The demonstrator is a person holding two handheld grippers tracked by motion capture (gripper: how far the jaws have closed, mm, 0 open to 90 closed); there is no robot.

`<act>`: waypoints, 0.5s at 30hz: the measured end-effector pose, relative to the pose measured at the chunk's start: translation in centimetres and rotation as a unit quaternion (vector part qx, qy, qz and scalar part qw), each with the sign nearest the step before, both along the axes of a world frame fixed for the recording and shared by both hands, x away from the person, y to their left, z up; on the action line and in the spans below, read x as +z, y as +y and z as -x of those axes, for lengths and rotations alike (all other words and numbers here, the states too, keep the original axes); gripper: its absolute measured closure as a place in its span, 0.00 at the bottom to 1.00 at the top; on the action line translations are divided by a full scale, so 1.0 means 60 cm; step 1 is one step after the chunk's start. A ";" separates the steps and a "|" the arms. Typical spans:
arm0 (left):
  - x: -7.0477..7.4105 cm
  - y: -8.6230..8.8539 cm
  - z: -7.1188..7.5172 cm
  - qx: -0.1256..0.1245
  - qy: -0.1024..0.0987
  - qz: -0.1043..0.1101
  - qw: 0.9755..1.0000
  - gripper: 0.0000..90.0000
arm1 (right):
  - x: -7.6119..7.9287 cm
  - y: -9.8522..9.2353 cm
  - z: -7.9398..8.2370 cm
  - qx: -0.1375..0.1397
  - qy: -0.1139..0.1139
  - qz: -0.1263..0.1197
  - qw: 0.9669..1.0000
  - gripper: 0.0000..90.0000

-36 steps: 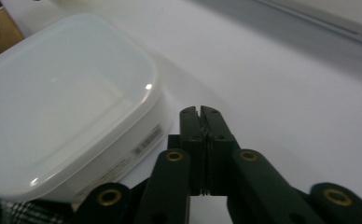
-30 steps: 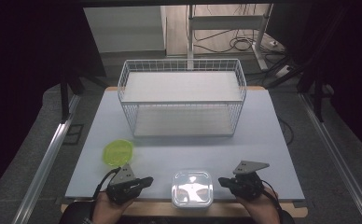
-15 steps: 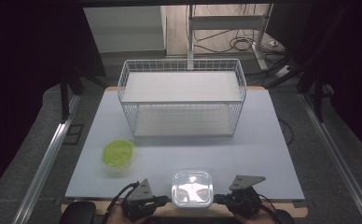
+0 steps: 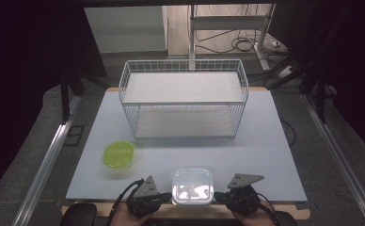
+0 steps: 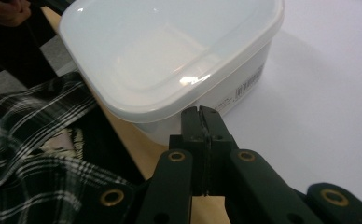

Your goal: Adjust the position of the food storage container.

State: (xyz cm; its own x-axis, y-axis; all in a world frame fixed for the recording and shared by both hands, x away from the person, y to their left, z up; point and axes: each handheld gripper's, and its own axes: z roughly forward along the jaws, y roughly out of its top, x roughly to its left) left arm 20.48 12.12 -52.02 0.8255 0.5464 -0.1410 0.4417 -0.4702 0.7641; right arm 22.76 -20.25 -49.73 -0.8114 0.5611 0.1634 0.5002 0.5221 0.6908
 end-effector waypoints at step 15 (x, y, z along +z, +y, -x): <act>0.003 0.010 -0.048 0.035 -0.010 -0.019 0.999 0.99 | 0.003 0.024 -0.044 -0.007 -0.023 0.009 1.000 1.00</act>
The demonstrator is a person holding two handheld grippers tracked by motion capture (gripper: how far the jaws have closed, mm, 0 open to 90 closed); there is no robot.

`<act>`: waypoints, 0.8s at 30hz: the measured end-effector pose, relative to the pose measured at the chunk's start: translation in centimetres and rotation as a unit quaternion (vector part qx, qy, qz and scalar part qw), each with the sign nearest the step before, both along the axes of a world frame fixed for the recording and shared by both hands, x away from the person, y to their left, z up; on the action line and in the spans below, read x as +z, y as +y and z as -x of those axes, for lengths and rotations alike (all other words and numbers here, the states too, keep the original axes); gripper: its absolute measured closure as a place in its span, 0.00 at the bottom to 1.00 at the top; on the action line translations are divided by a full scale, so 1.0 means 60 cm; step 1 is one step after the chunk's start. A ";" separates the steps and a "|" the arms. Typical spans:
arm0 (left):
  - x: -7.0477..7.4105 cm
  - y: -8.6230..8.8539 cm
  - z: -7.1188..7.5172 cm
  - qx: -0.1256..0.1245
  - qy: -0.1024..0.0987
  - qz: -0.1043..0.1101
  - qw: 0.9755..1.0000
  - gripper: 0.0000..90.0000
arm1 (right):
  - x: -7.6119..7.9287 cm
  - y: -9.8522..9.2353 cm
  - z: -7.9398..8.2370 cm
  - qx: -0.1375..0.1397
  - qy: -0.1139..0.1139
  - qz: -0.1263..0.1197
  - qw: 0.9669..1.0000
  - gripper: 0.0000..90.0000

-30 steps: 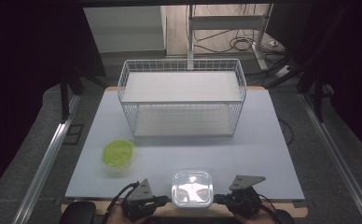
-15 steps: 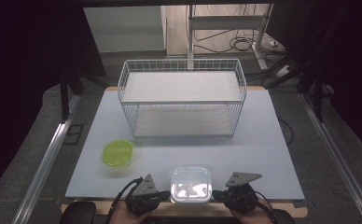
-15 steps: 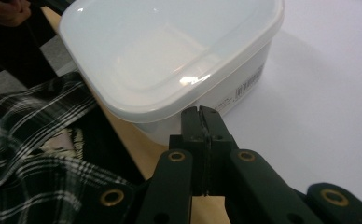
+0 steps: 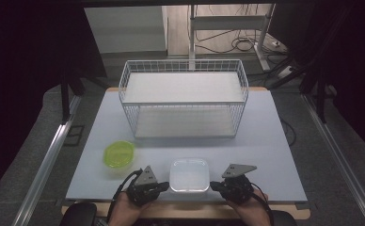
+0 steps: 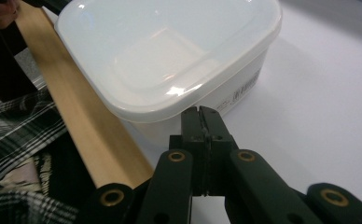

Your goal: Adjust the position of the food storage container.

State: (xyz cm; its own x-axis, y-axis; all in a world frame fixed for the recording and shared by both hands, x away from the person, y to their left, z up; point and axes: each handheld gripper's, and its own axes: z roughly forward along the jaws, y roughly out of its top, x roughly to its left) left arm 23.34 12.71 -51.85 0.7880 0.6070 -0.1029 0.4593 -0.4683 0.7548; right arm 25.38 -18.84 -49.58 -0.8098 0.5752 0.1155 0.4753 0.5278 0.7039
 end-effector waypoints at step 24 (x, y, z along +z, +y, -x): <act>0.001 0.001 -0.078 0.023 -0.012 -0.010 1.000 0.99 | 0.002 0.014 -0.081 -0.017 -0.019 0.000 1.000 1.00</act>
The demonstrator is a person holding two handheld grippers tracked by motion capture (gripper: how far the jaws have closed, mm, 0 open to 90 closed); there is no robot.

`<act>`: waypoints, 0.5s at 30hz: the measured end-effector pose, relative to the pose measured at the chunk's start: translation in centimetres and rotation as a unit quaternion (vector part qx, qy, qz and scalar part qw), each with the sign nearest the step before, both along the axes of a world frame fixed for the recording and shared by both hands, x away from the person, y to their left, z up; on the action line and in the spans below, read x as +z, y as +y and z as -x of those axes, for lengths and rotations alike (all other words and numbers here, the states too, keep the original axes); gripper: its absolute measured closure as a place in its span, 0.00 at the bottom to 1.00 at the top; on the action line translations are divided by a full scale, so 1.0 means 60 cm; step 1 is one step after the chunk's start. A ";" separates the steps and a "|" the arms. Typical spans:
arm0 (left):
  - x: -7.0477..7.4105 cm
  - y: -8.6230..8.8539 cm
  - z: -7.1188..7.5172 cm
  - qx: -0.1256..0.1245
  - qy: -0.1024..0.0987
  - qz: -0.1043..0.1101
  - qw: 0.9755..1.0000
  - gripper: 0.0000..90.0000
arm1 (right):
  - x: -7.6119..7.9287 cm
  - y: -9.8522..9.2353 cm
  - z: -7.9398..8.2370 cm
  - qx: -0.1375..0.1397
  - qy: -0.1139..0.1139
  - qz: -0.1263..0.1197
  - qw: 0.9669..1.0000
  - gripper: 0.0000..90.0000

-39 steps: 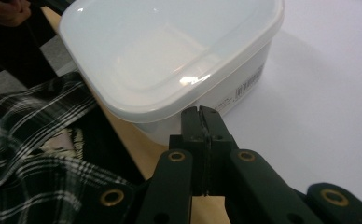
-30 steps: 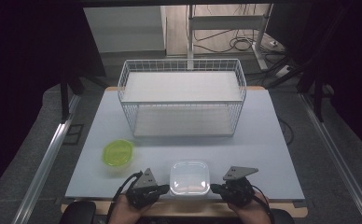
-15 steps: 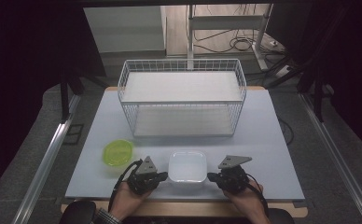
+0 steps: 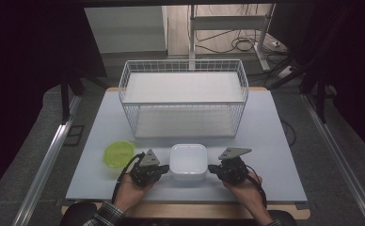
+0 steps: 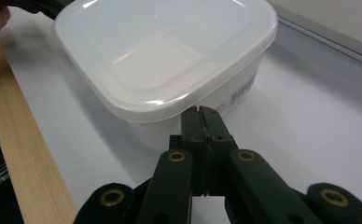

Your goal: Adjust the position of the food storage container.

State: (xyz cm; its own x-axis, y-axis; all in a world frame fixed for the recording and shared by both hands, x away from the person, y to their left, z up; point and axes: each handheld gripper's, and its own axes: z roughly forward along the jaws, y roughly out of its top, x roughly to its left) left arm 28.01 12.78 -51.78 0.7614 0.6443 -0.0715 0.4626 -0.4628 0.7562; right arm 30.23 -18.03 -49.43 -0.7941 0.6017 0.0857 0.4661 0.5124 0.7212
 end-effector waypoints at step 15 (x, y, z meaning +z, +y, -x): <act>0.027 0.046 0.025 0.032 -0.029 0.008 0.999 0.70 | 0.014 -0.030 0.007 -0.014 -0.031 -0.016 0.999 0.74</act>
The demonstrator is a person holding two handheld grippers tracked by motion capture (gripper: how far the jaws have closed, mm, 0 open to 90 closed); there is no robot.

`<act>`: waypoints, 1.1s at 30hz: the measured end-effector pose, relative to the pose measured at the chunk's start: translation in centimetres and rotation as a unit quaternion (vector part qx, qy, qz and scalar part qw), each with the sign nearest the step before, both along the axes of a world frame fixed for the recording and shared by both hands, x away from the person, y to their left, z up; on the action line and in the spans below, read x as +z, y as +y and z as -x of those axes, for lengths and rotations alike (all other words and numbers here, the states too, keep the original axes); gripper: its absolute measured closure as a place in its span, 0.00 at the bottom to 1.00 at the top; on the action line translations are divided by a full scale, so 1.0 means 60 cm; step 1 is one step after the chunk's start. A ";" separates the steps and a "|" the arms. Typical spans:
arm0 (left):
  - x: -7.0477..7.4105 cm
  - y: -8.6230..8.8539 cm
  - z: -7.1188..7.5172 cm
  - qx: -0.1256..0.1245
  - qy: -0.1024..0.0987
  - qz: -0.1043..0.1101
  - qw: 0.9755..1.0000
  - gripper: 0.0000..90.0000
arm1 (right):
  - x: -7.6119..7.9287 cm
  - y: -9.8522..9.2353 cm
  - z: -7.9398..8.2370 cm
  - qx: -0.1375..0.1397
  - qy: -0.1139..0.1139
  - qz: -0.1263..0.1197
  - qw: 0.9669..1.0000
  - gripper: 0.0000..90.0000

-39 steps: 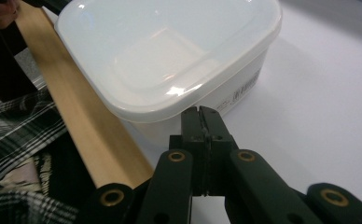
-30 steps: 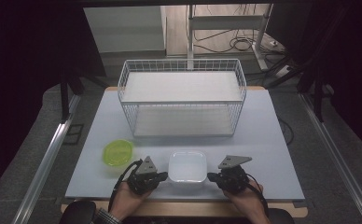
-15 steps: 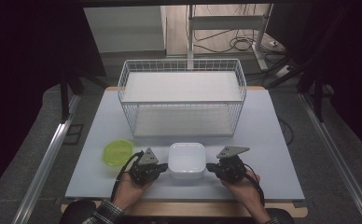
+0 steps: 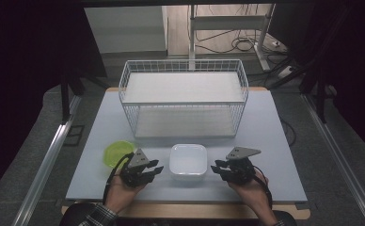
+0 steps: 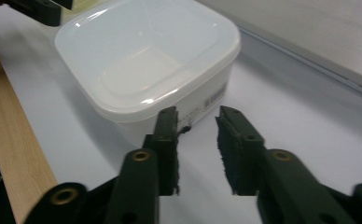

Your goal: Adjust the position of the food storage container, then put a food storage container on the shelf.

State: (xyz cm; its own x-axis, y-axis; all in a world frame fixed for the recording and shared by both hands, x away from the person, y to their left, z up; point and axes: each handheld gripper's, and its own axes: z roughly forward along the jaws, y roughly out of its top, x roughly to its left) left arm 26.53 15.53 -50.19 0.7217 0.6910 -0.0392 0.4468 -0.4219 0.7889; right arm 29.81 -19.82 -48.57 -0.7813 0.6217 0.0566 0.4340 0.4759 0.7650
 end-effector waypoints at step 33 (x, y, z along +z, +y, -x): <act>-0.014 0.017 0.011 -0.018 -0.014 0.059 0.998 0.06 | -0.012 -0.033 0.000 -0.011 -0.007 -0.051 0.999 0.10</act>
